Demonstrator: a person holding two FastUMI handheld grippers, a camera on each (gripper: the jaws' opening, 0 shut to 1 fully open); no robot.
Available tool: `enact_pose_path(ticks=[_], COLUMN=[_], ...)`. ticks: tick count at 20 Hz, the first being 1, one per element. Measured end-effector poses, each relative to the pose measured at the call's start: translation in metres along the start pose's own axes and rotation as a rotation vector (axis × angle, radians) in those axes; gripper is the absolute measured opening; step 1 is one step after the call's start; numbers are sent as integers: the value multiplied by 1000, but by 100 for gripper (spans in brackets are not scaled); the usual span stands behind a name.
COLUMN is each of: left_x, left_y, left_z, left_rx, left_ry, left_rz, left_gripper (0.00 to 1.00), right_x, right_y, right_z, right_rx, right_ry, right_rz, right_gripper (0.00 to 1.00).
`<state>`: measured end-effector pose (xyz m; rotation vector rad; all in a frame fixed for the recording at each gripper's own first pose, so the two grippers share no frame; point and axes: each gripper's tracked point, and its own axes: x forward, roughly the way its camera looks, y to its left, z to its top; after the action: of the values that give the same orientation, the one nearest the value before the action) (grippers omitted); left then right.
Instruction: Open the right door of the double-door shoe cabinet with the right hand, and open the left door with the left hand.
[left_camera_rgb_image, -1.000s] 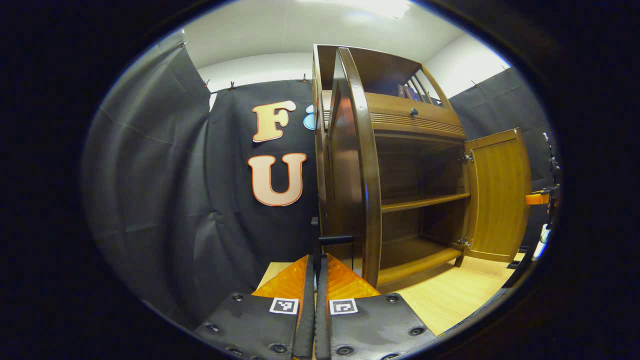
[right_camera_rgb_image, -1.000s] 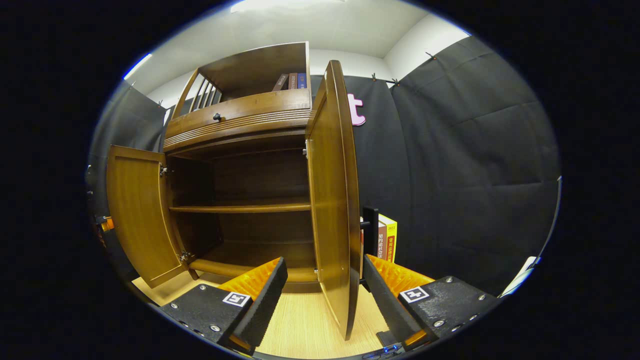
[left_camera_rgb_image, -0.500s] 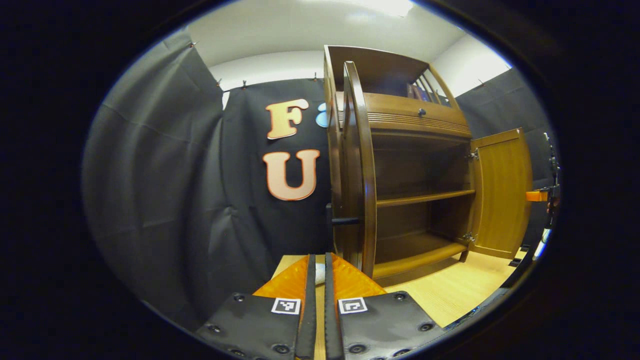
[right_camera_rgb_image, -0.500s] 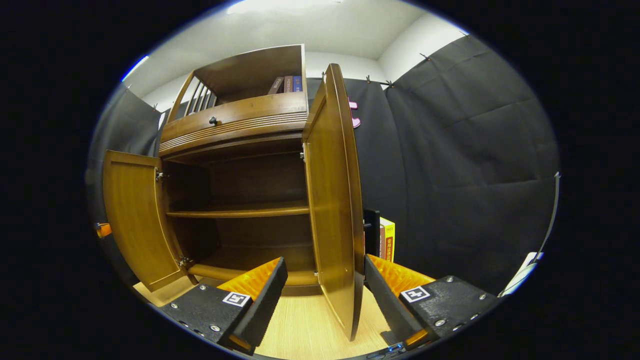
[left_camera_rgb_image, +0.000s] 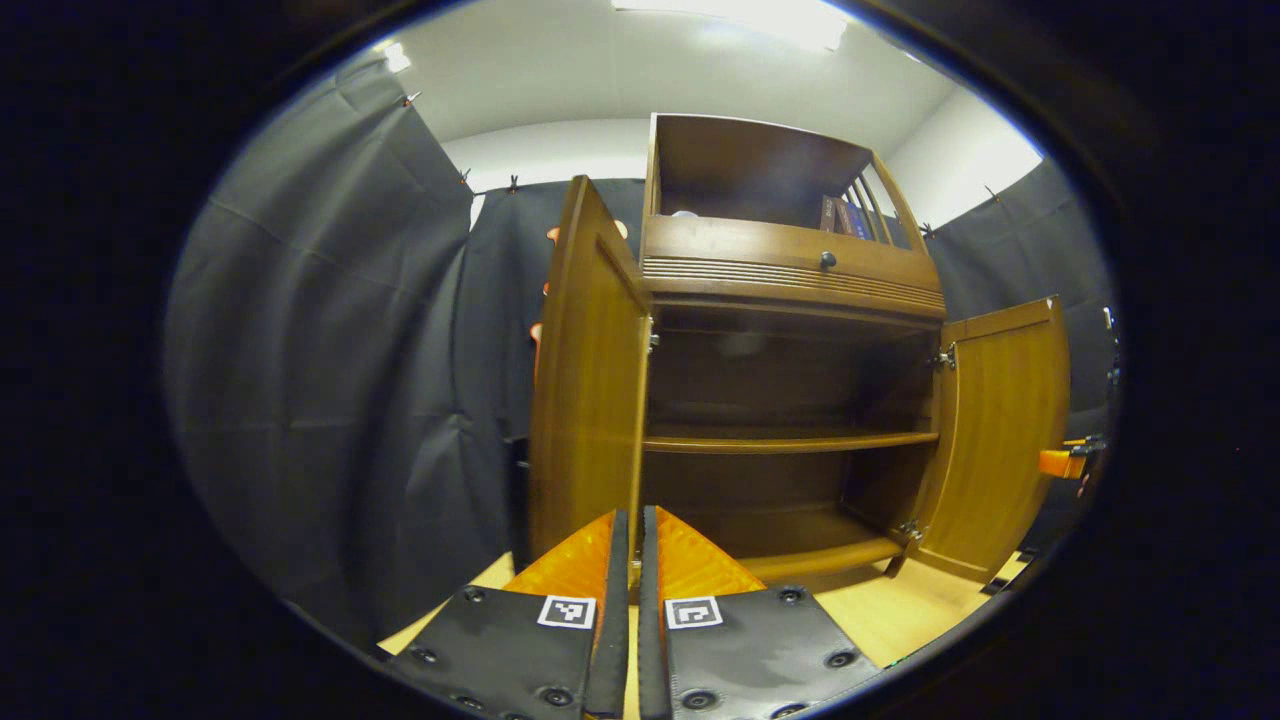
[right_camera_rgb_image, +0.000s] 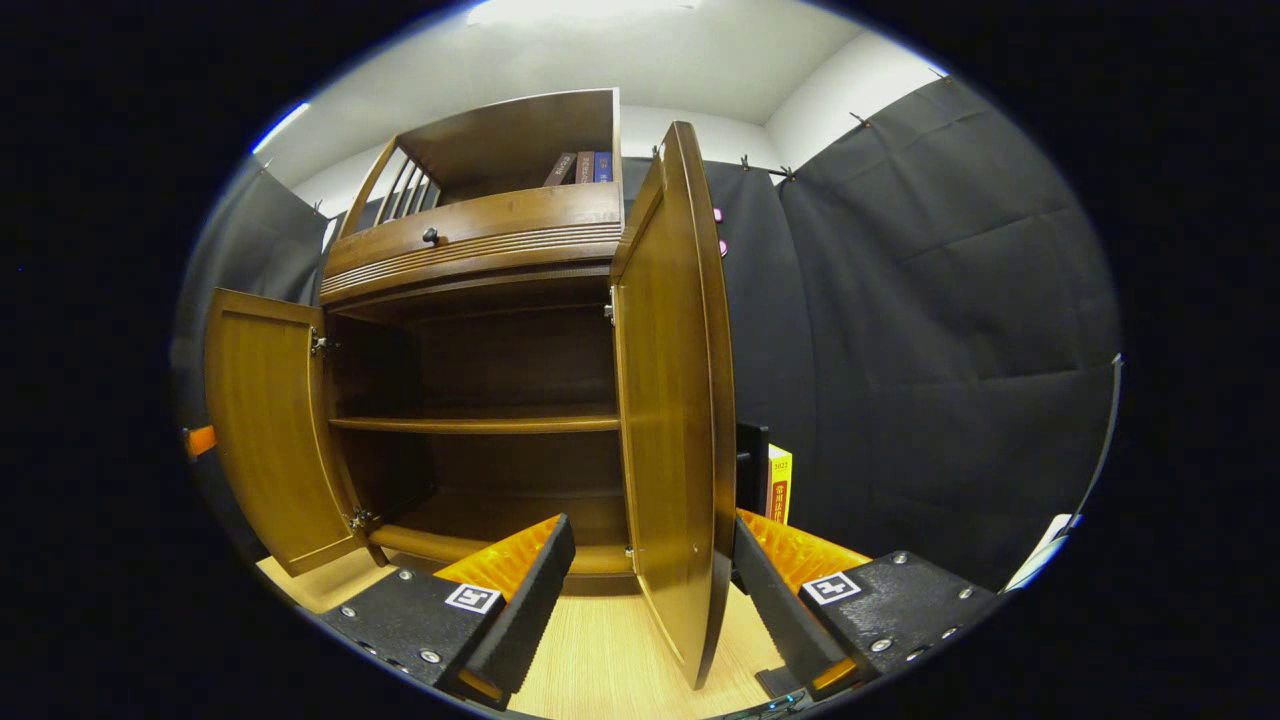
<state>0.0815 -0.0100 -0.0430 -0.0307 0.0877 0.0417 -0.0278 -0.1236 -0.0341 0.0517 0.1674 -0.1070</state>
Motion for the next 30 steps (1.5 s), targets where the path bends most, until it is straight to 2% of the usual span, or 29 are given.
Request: enact_pose_path(ticks=[1, 3, 4, 5, 6, 8, 9, 10, 13, 14, 16, 20, 23, 24, 25, 26, 27, 28, 29, 30], left_x=[5, 15, 19, 20, 22, 22, 22, 22, 18, 15, 12, 9, 9, 9, 10, 10, 11, 12, 12, 13], left_y=[-6, -16, -19, -23, -24, -25, -27, -30, -39, -41, -44, -49, -54, -56, -59, -61, -62, -64, -67, -69], left_z=[-6, -12, -15, -19, -20, -26, -27, -28, -29, -28, -25, -20, -16, -14, -13, -11, -10, -8, -7, -5], left_rx=[-12, -24, -23, -21, -21, -15, 3, 25, 50, 52, 62, 61, 66, 69, 74, 76, 76, 77, 75, 75], left_ry=[4, 14, 21, 26, 31, 39, 41, 39, 22, 14, 1, -15, -22, -25, -28, -32, -35, -35, -37, -39], left_rz=[9, 39, 52, 58, 67, 79, 86, 89, 79, 76, 81, 84, 83, 82, 80, 78, 77, 80, 78, 74], left_gripper=[11, 17, 27, 32, 47, 58, 66, 74, 98, 100, 93, 93, 93, 93, 93, 93, 93, 93, 93, 93], right_x=[-1, -4, -7, -9, -11, -16, -16, -18, -20, -22, -24, -28, -32, -32, -32, -31, -30, -29, -29, -29], right_y=[-1, -3, -4, -5, -7, -12, -14, -16, -27, -28, -30, -30, -31, -30, -30, -29, -29, -30, -30, -29], right_z=[-1, -3, -3, -2, -1, 3, 5, 6, 7, 7, 5, -2, -4, -3, -3, -3, -1, -1, -2, -1], right_rx=[-2, 4, 9, 17, 26, 37, 39, 40, 31, 32, 35, 29, 21, 14, 11, 11, 13, 16, 19, 22], right_ry=[-4, -9, -14, -18, -24, -39, -45, -47, -44, -43, -40, -23, -24, -24, -21, -22, -25, -24, -23, -23], right_rz=[0, 1, 2, 4, 7, 3, 3, 3, -10, -13, -12, -7, 2, 10, 18, 26, 30, 32, 34, 36], right_gripper=[94, 94, 94, 94, 94, 94, 94, 100, 100, 100, 98, 94, 94, 97, 94, 97, 94, 97, 94, 96])
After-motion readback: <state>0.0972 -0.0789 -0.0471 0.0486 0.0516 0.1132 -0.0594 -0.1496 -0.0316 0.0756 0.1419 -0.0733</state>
